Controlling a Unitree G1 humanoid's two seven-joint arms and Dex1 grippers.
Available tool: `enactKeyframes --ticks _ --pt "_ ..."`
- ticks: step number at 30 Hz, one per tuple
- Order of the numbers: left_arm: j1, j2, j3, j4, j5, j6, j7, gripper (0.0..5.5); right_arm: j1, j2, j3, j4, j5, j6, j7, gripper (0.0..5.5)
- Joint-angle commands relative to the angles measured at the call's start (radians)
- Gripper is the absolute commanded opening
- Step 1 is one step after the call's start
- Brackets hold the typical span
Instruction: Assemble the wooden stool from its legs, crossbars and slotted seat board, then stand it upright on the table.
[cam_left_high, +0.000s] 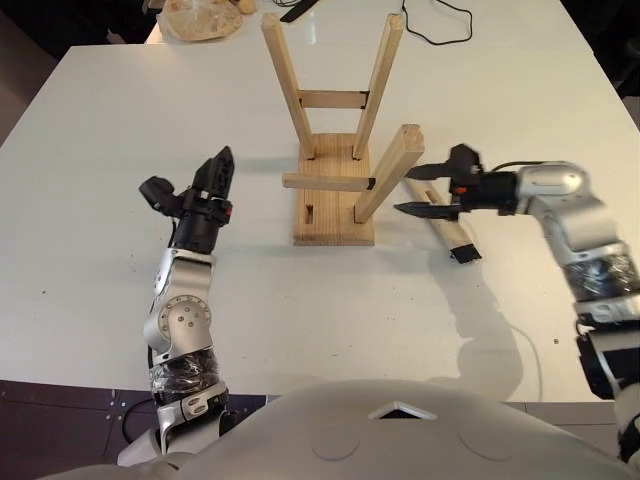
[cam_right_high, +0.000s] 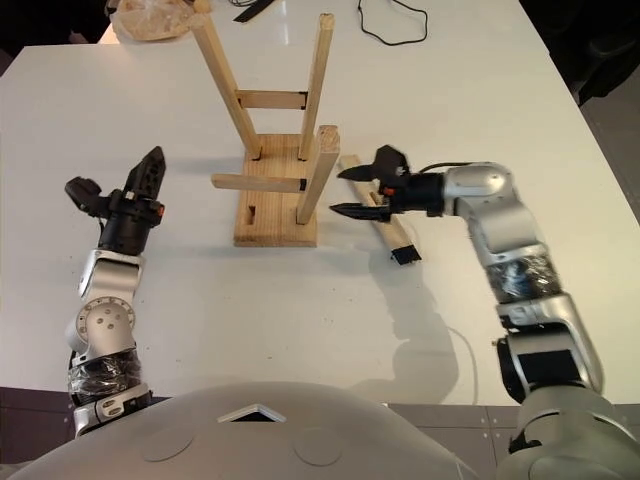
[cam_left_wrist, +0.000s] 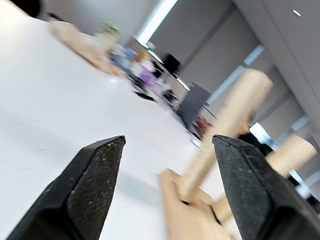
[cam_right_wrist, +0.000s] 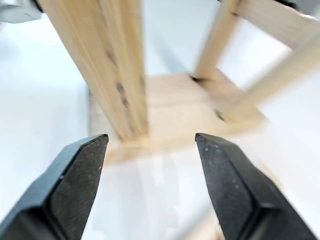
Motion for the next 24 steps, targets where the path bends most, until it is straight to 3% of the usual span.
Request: enactKeyframes --ticks 1,4,9,20,24 --pt "-0.014 -0.009 0.033 0.038 -0.01 -0.018 0.041 3.23 0.196 0.079 -0.082 -0.11 -0.073 0.088 -0.287 3.19" --pt "-0.003 -0.011 0.033 0.03 -0.009 -0.017 0.05 3.23 0.277 0.208 -0.147 -0.205 -0.03 0.184 -0.473 3.19" --pt "0.011 -0.016 0.052 0.021 -0.027 -0.014 0.064 3.23 0.366 0.317 -0.198 -0.322 -0.006 0.319 -0.647 3.19" --pt "0.035 -0.031 0.03 0.025 -0.009 -0.029 0.058 3.23 0.417 0.296 -0.126 -0.341 -0.073 0.47 -0.715 3.19" --pt "0.044 -0.038 0.02 0.033 0.009 -0.043 0.051 3.23 0.405 0.292 -0.106 -0.337 -0.097 0.47 -0.722 2.76"
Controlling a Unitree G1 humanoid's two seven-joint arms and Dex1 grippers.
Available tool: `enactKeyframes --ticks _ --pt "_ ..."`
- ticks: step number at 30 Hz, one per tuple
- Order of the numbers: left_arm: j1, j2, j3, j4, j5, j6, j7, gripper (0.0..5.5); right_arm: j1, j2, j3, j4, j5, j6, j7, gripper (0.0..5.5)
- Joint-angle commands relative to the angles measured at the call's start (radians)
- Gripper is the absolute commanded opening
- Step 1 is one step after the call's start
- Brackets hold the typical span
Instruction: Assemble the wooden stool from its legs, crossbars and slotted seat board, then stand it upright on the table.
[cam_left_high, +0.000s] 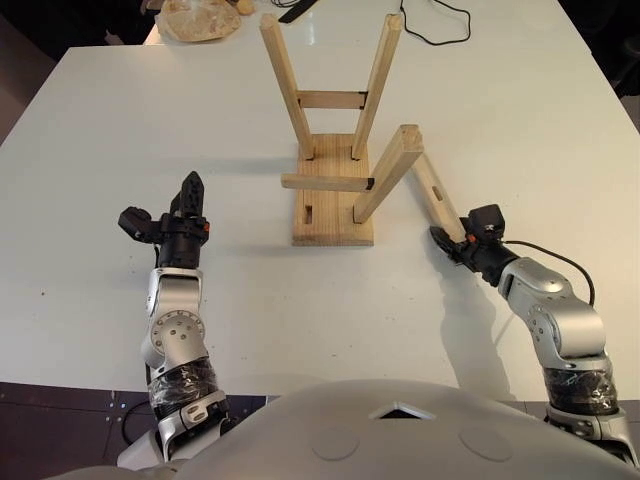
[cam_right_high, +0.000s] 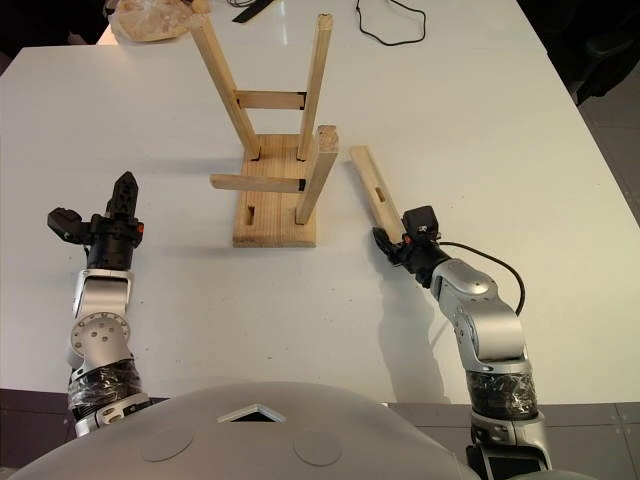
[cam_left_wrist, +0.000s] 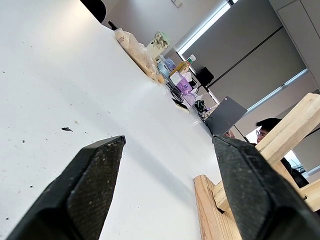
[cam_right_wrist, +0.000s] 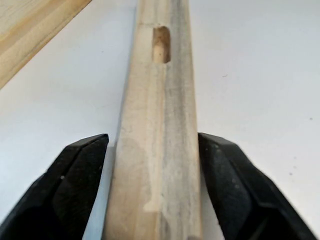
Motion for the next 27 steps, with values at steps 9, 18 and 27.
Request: enactKeyframes --ticks 9,18,27 --pt "-0.05 0.034 -0.007 0.007 0.032 -0.017 0.014 3.23 -0.071 0.13 -0.002 0.06 -0.022 -0.014 -0.097 2.02" --pt "-0.461 0.359 0.111 -0.136 -0.309 0.165 0.118 3.23 -0.786 0.339 -0.447 0.306 0.675 -0.056 -0.013 2.02" --pt "-0.732 0.472 -0.147 -0.304 -0.702 0.469 -0.023 3.87 -0.895 0.014 -0.354 0.093 1.137 0.284 0.464 2.02"
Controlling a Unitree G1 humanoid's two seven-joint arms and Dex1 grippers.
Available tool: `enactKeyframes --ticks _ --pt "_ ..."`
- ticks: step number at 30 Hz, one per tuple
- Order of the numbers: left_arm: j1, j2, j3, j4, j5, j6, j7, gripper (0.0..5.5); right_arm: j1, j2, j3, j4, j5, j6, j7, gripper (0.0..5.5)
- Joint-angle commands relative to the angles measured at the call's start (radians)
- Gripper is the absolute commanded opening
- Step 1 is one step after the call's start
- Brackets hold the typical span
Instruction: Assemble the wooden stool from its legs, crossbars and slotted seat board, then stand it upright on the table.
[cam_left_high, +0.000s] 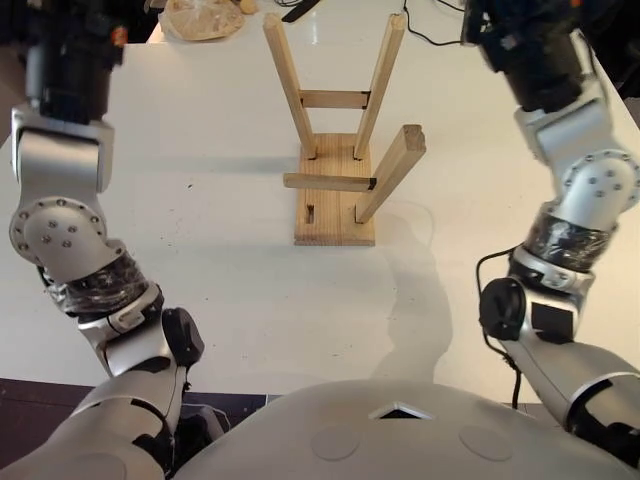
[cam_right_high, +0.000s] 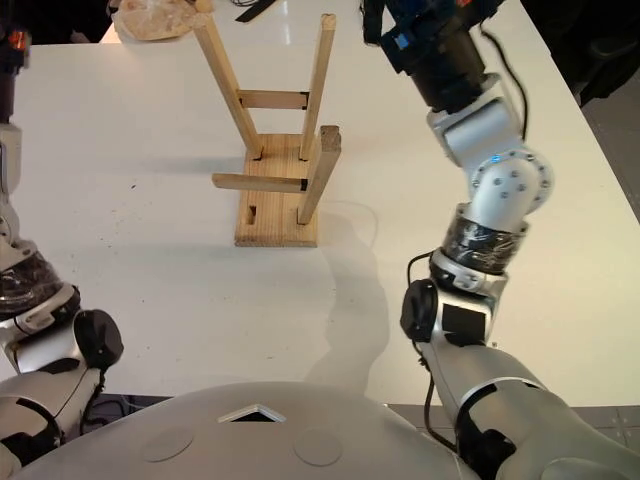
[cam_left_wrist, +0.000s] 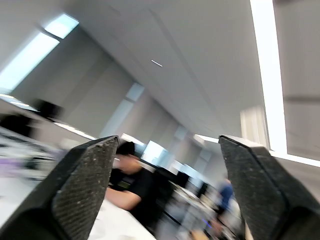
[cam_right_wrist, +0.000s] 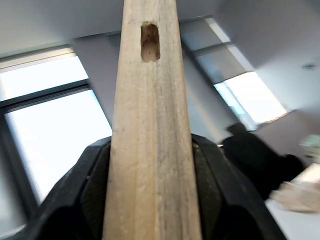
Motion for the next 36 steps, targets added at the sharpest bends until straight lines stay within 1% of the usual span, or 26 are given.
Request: enactKeyframes --ticks 1,7,10,16,21,28,36 --pt "-0.109 0.065 -0.118 -0.086 -0.175 0.133 -0.056 3.87 -0.054 -0.184 0.057 -0.065 0.083 0.126 0.169 2.02" --pt "-0.13 0.118 -0.199 -0.123 -0.246 0.21 -0.118 3.87 0.018 -0.318 0.129 -0.122 0.058 0.161 0.3 2.02" --pt "-0.124 0.146 -0.222 -0.136 -0.253 0.232 -0.135 3.87 0.069 -0.36 0.193 -0.143 -0.013 0.149 0.36 2.02" --pt "-0.109 0.168 -0.243 -0.161 -0.244 0.235 -0.168 3.87 0.108 -0.406 0.233 -0.12 -0.082 0.114 0.413 2.02" --pt "-0.084 0.185 -0.247 -0.183 -0.21 0.235 -0.204 3.87 0.11 -0.437 0.238 -0.078 -0.127 0.094 0.45 2.02" --pt "-0.067 0.208 -0.254 -0.183 -0.14 0.232 -0.233 3.87 0.149 -0.511 0.325 -0.099 -0.302 -0.017 0.583 2.02" --pt "-0.032 0.221 -0.27 -0.19 -0.087 0.238 -0.28 3.87 0.122 -0.483 0.358 -0.088 -0.333 -0.034 0.597 2.02"
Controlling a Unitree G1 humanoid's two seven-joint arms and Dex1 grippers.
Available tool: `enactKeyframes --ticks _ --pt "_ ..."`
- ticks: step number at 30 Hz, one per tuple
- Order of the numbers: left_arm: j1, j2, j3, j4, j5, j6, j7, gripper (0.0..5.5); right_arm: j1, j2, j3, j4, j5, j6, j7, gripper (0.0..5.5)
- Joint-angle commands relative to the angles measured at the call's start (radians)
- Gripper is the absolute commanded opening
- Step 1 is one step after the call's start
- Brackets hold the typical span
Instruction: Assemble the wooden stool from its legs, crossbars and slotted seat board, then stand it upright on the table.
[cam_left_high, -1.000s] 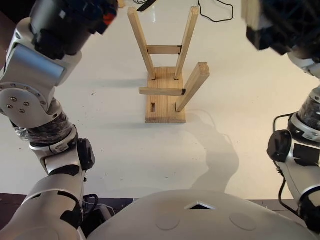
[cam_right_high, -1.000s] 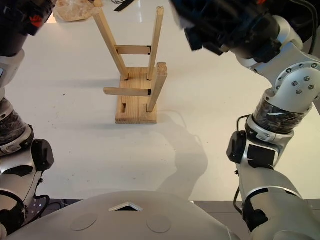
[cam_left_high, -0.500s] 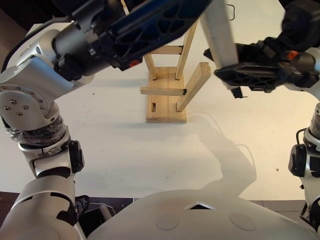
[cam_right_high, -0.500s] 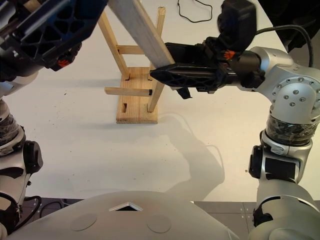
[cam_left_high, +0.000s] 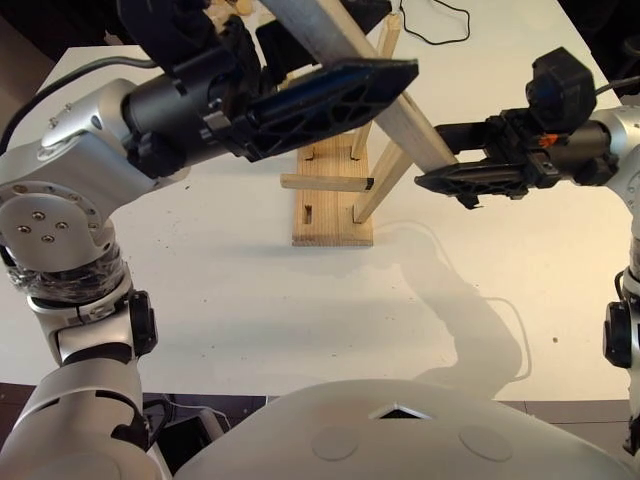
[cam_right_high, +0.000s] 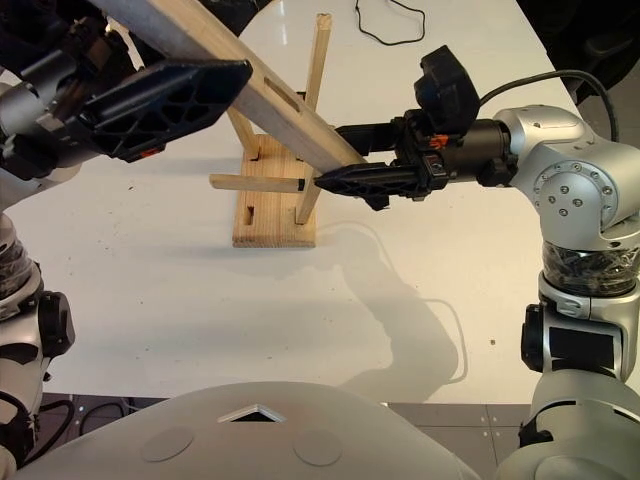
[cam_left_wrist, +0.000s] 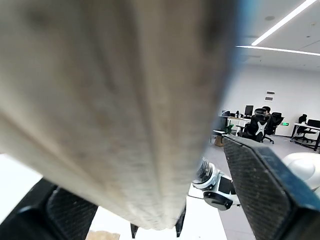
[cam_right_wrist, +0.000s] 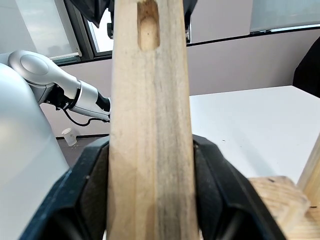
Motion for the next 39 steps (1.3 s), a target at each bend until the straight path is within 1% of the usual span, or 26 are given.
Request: enactKeyframes --ticks 1,5,11,16,18,23,28,29,32,33,35,39 --pt "0.006 0.015 -0.011 -0.012 0.014 0.007 -0.014 3.87 -0.015 0.012 0.013 -0.009 -0.013 -0.013 -0.001 2.02" --pt "0.015 0.016 -0.017 -0.008 0.026 0.008 -0.034 3.87 0.002 0.011 0.016 -0.014 -0.023 -0.017 0.003 2.02" --pt "0.024 0.018 -0.024 -0.006 0.056 0.009 -0.069 3.08 0.0 0.006 0.029 -0.006 -0.056 -0.035 0.019 2.02" --pt "0.03 0.021 -0.025 -0.007 0.075 0.008 -0.088 2.25 -0.006 0.004 0.03 0.003 -0.059 -0.042 0.029 2.02" --pt "0.035 0.02 -0.029 -0.012 0.088 0.006 -0.095 2.08 -0.006 0.006 0.031 0.004 -0.059 -0.043 0.031 2.02" --pt "0.042 0.022 -0.033 -0.02 0.103 0.0 -0.108 2.08 -0.009 0.012 0.022 0.005 -0.043 -0.034 0.026 2.02" --pt "0.025 0.025 -0.014 -0.008 0.104 -0.02 -0.108 2.06 -0.033 0.04 -0.017 0.01 -0.008 -0.032 -0.014 2.02" --pt "0.018 0.028 -0.009 -0.007 0.116 -0.028 -0.11 2.06 -0.037 0.042 -0.023 0.01 0.004 -0.029 -0.013 2.38" --pt "-0.058 0.045 0.039 0.0 0.115 -0.064 -0.1 2.04 -0.043 0.05 -0.072 -0.002 0.047 -0.029 -0.033 2.76" --pt "-0.085 0.057 0.061 0.004 0.108 -0.072 -0.095 2.04 -0.055 0.06 -0.092 0.004 0.069 -0.018 -0.065 2.92" --pt "-0.13 0.098 0.111 0.023 0.104 -0.077 -0.093 2.04 -0.093 0.081 -0.144 0.032 0.141 0.011 -0.133 2.96" --pt "-0.143 0.25 0.221 0.11 0.265 -0.124 -0.186 2.04 -0.184 0.119 -0.302 0.14 0.326 0.018 -0.312 2.96"
